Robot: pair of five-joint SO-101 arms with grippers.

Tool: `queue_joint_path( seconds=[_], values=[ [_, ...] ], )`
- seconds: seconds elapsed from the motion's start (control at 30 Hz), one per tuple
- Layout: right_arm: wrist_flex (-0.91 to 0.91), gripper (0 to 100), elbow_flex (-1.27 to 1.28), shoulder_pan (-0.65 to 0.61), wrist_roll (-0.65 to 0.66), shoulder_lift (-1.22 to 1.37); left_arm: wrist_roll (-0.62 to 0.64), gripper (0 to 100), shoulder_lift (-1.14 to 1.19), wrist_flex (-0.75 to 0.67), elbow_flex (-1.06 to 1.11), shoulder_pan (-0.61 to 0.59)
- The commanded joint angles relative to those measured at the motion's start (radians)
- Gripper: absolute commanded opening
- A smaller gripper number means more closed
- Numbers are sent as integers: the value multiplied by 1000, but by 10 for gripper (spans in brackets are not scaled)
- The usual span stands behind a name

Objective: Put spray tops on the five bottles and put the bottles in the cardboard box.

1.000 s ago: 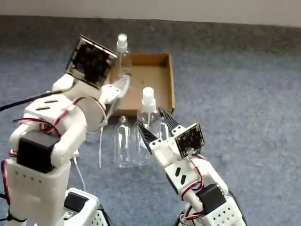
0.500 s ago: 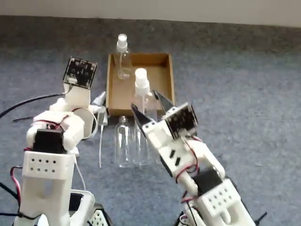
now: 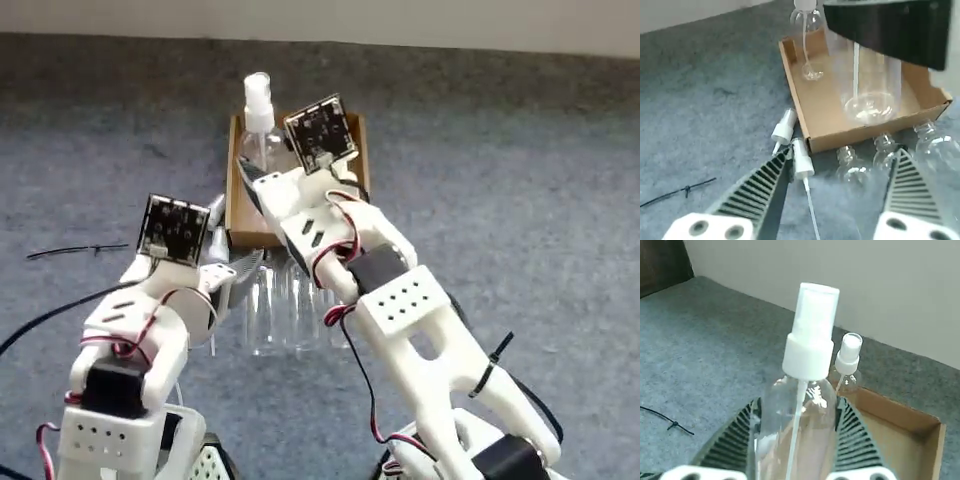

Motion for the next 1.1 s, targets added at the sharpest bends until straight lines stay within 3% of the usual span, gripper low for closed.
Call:
queue_joint_path(
  seconds=[0.0, 0.17, 0.7, 0.83, 1.07],
  values=[
    [51, 4, -77, -36, -12, -7, 5, 288, -42, -107, 38, 16],
    [231, 4, -85, -61, -12, -38, 2, 288, 61, -199, 62, 10],
    [308, 4, -76, -56, -8, -199, 2, 287, 130, -229, 62, -62],
    [285, 4, -77, -33, -6, -186, 2, 287, 120, -222, 64, -56],
    [64, 4, -85, 53, -6, -18, 2, 287, 122, -222, 70, -64]
  ],
)
